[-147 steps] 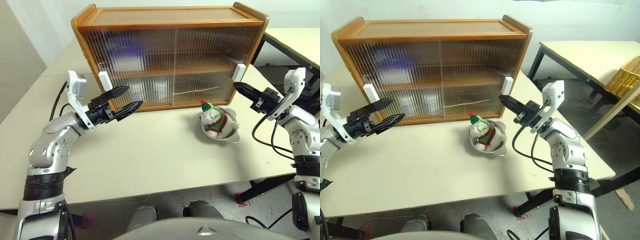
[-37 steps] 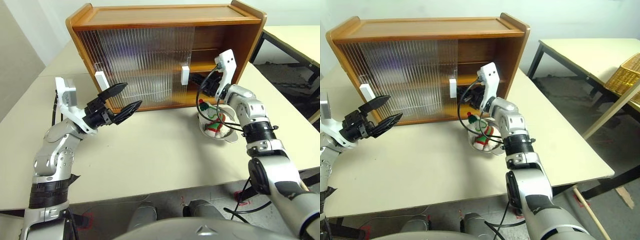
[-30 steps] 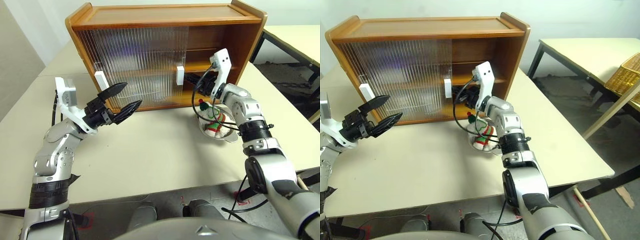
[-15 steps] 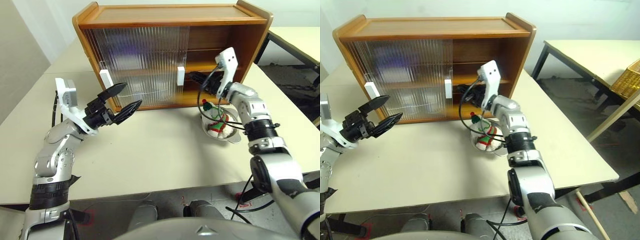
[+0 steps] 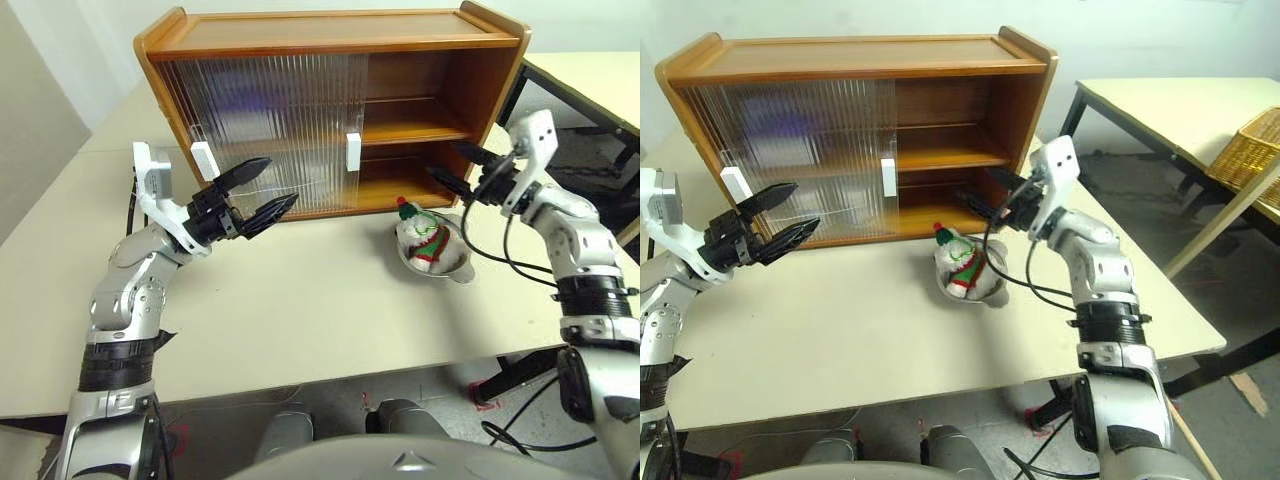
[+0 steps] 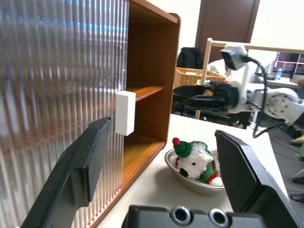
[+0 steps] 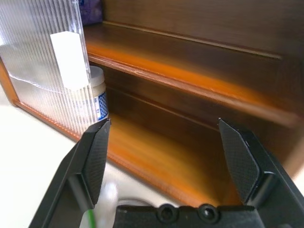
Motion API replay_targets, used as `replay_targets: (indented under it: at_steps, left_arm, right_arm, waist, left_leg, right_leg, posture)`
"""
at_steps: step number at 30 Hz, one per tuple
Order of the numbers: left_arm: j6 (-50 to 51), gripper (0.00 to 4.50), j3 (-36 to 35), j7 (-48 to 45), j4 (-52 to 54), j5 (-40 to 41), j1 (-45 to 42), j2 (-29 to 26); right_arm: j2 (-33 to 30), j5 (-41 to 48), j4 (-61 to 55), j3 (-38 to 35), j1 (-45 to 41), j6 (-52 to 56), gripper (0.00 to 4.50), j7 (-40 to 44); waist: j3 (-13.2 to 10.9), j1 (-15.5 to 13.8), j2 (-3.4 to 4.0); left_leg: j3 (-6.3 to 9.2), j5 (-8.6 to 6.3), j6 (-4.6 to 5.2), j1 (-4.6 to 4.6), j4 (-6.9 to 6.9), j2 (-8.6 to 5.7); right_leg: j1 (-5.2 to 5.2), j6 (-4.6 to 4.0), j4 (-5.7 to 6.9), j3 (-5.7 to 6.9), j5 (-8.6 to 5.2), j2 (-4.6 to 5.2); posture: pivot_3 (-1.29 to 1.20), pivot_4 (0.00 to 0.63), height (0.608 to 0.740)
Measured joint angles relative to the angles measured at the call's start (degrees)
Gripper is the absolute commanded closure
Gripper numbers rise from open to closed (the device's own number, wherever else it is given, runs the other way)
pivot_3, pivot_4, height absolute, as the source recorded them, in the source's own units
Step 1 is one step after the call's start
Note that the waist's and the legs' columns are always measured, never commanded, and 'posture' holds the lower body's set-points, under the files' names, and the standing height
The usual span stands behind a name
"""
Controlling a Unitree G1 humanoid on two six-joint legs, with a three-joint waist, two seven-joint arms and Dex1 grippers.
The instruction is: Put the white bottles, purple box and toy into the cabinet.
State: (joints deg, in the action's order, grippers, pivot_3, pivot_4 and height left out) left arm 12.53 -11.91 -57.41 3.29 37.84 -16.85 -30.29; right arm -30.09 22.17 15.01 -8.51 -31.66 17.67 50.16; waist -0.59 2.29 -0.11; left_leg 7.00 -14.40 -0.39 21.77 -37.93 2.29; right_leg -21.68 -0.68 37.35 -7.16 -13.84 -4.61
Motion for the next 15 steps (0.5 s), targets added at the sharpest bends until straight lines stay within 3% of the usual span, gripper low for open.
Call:
replay_targets:
  at_steps: [15]
  left_arm:
    - [-0.2, 0.00, 0.1, -0.9, -1.0, 0.0, -0.3, 0.0]
  right_arm:
    - [-4.9, 7.0, -10.5, -0.8, 11.2, 9.7, 0.03, 8.4]
  waist:
    - [0.0, 1.0, -0.01]
  left_leg:
    - [-0.01, 0.13, 0.18, -0.51, -0.09, -0.01]
  right_leg:
    - [0.71, 0.26, -0.09, -0.04, -0.18, -0.50]
  posture:
    - [-0.09, 0.000, 0.740]
